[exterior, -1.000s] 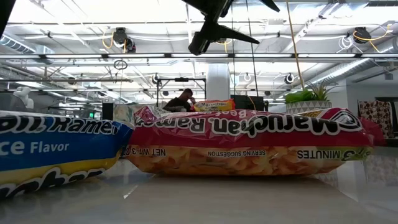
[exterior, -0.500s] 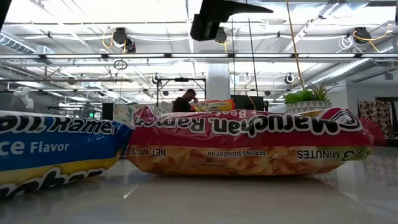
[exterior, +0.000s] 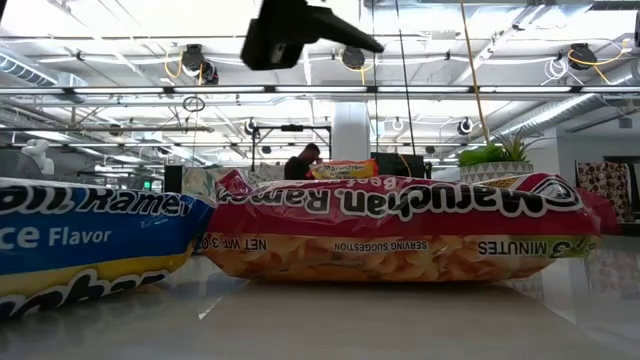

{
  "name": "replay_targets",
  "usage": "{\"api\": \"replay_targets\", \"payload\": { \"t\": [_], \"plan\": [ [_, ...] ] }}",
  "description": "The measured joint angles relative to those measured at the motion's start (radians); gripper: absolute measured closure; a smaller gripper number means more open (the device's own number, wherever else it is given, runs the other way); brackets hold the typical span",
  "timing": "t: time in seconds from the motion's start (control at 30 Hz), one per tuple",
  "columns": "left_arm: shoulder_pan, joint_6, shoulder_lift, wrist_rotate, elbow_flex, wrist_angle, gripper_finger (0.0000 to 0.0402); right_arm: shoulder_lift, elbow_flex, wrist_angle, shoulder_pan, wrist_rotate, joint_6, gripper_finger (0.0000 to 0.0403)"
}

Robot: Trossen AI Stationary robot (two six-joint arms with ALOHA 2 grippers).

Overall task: Sort Maruchan noodles
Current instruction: Put the red noodle pack into the white bin

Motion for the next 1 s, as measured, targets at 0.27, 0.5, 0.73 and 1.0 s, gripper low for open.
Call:
{"api": "replay_targets", "payload": {
  "t": [0.27, 0.5, 0.73, 1.0],
  "plan": [
    [-0.081, 0.043, 0.000, -0.106, 0.000, -0.087, 0.0151, 0.000, 0.000, 0.076, 0.000, -0.006, -0.031, 0.0183],
    [-0.156, 0.079, 0.000, -0.029, 0.028, -0.105, 0.0151, 0.004, 0.000, 0.280, 0.000, -0.006, 0.120, 0.0183],
    [-0.220, 0.136, 0.000, -0.063, 0.034, -0.175, 0.0151, 0.052, 0.001, 0.416, -0.019, 0.182, 0.190, 0.0183],
    [-0.235, -0.007, 0.000, 0.036, 0.033, -0.424, 0.0151, 0.164, 0.001, 0.614, -0.089, 0.341, 0.403, 0.0183]
  ]
}}
